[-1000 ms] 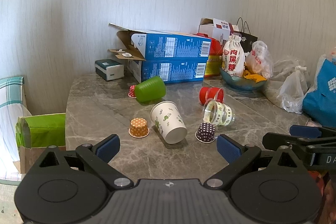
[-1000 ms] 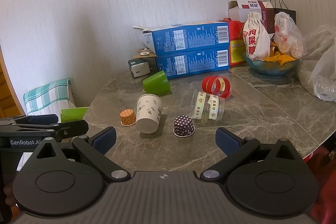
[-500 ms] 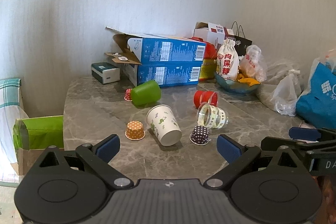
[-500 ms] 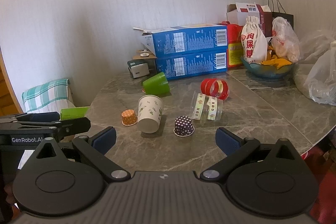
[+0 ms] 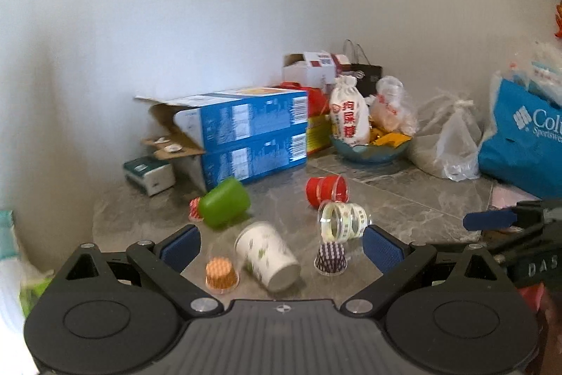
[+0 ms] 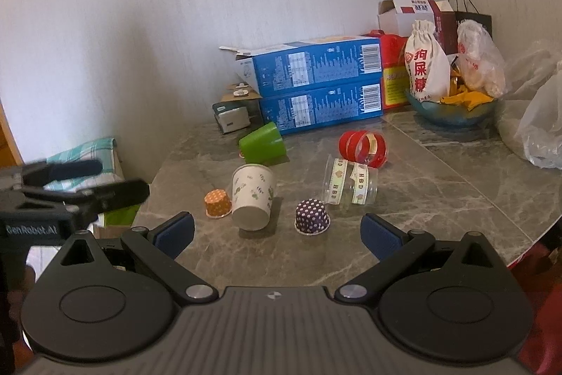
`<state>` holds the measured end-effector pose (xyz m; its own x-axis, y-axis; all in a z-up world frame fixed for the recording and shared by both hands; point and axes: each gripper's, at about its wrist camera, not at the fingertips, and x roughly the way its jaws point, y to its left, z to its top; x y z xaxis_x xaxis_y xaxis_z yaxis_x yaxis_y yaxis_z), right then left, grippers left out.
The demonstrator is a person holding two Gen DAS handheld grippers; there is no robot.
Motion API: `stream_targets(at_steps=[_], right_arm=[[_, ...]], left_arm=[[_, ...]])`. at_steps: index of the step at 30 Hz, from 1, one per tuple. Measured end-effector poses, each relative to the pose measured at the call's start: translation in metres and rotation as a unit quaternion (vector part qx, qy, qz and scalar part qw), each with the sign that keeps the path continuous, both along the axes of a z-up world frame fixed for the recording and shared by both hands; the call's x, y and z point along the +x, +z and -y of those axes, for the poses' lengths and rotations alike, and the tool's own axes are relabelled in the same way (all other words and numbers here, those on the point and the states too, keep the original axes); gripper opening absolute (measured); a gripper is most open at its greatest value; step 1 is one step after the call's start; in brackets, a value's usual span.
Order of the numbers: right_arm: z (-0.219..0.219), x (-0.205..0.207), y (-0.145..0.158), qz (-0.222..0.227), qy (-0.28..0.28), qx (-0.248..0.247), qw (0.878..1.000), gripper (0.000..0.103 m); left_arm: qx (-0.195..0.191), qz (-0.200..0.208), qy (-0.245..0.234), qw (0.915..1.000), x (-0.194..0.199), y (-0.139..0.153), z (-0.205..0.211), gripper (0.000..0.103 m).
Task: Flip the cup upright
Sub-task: 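Move the left gripper down to the red-banded clear cup lying sideways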
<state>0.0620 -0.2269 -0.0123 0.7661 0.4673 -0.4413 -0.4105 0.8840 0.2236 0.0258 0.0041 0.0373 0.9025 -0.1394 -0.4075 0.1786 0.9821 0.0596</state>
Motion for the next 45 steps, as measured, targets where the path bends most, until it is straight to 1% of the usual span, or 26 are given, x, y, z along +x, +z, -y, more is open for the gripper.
stream_targets(at_steps=[1,3,4,5,6,8,10,12,13,14,15,16,17,19,20,21,24,27,29,32,34,38,40,43,44,45], right_arm=[[0.002,0.003,-0.001,-0.003,0.0,0.002,1.0,0.102],[0.007,0.013,-0.002,-0.01,-0.01,0.009,1.0,0.102],[0.011,0.018,-0.004,-0.015,-0.015,0.012,1.0,0.102],[0.013,0.023,-0.006,-0.02,-0.016,0.013,1.0,0.102],[0.015,0.028,-0.007,-0.026,-0.016,0.013,0.999,0.102],[0.023,0.038,-0.011,-0.032,-0.024,0.017,0.999,0.102],[0.032,0.05,-0.015,-0.043,-0.026,0.027,0.998,0.102],[0.043,0.062,-0.019,-0.059,-0.036,0.035,0.997,0.102],[0.047,0.068,-0.021,-0.067,-0.038,0.036,0.996,0.102],[0.052,0.074,-0.024,-0.074,-0.04,0.036,0.996,0.102],[0.056,0.079,-0.026,-0.077,-0.045,0.036,0.995,0.102],[0.061,0.084,-0.029,-0.082,-0.049,0.039,0.995,0.102],[0.065,0.088,-0.032,-0.088,-0.052,0.04,0.994,0.102],[0.073,0.098,-0.037,-0.094,-0.058,0.048,0.993,0.102],[0.078,0.102,-0.039,-0.096,-0.06,0.052,0.992,0.102],[0.081,0.108,-0.041,-0.1,-0.06,0.054,0.992,0.102],[0.084,0.123,-0.046,-0.106,-0.062,0.046,0.991,0.102],[0.087,0.137,-0.052,-0.116,-0.061,0.042,0.99,0.102],[0.09,0.144,-0.054,-0.121,-0.056,0.045,0.99,0.102],[0.094,0.152,-0.057,-0.118,-0.05,0.047,0.991,0.102],[0.096,0.157,-0.06,-0.12,-0.049,0.052,0.99,0.102],[0.1,0.163,-0.066,-0.125,-0.046,0.064,0.989,0.102],[0.102,0.163,-0.066,-0.125,-0.046,0.066,0.989,0.102],[0.107,0.161,-0.066,-0.121,-0.045,0.077,0.989,0.102],[0.108,0.161,-0.066,-0.121,-0.046,0.08,0.988,0.102],[0.109,0.16,-0.066,-0.12,-0.047,0.083,0.988,0.102]], left_arm=[[0.003,-0.006,-0.016,0.9998,0.01,0.004,0.0,0.103],[0.026,-0.024,-0.065,0.9972,0.041,0.011,0.004,0.103],[0.038,-0.035,-0.092,0.9944,0.056,0.01,0.007,0.103],[0.062,-0.059,-0.112,0.99,0.074,0.01,0.013,0.103],[0.097,-0.086,-0.122,0.984,0.095,0.008,0.02,0.103],[0.135,-0.1,-0.149,0.9745,0.124,0.007,0.028,0.103],[0.146,-0.119,-0.194,0.9627,0.16,0.01,0.031,0.103],[0.138,-0.136,-0.234,0.9526,0.193,0.014,0.034,0.103],[0.144,-0.145,-0.257,0.9447,0.213,0.015,0.038,0.103],[0.155,-0.146,-0.27,0.939,0.226,0.015,0.043,0.103],[0.173,-0.145,-0.285,0.9317,0.24,0.013,0.05,0.103],[0.192,-0.145,-0.302,0.9224,0.252,0.01,0.056,0.103],[0.216,-0.146,-0.322,0.9102,0.264,0.005,0.065,0.1],[0.268,-0.146,-0.353,0.8844,0.287,-0.007,0.081,0.092],[0.298,-0.15,-0.373,0.8654,0.298,-0.016,0.089,0.09],[0.322,-0.149,-0.387,0.851,0.305,-0.023,0.094,0.09],[0.374,-0.138,-0.423,0.8136,0.324,-0.041,0.109,0.09],[0.392,-0.138,-0.454,0.788,0.342,-0.054,0.118,0.089],[0.405,-0.143,-0.474,0.7687,0.348,-0.063,0.123,0.087],[0.425,-0.148,-0.491,0.746,0.354,-0.075,0.129,0.086],[0.432,-0.153,-0.498,0.7366,0.356,-0.082,0.131,0.086],[0.435,-0.16,-0.508,0.7264,0.363,-0.094,0.14,0.085],[0.435,-0.159,-0.509,0.7261,0.365,-0.098,0.145,0.085],[0.437,-0.162,-0.511,0.722,0.367,-0.105,0.152,0.084],[0.439,-0.166,-0.511,0.7202,0.367,-0.108,0.153,0.082],[0.443,-0.162,-0.507,0.7213,0.368,-0.11,0.154,0.08]])
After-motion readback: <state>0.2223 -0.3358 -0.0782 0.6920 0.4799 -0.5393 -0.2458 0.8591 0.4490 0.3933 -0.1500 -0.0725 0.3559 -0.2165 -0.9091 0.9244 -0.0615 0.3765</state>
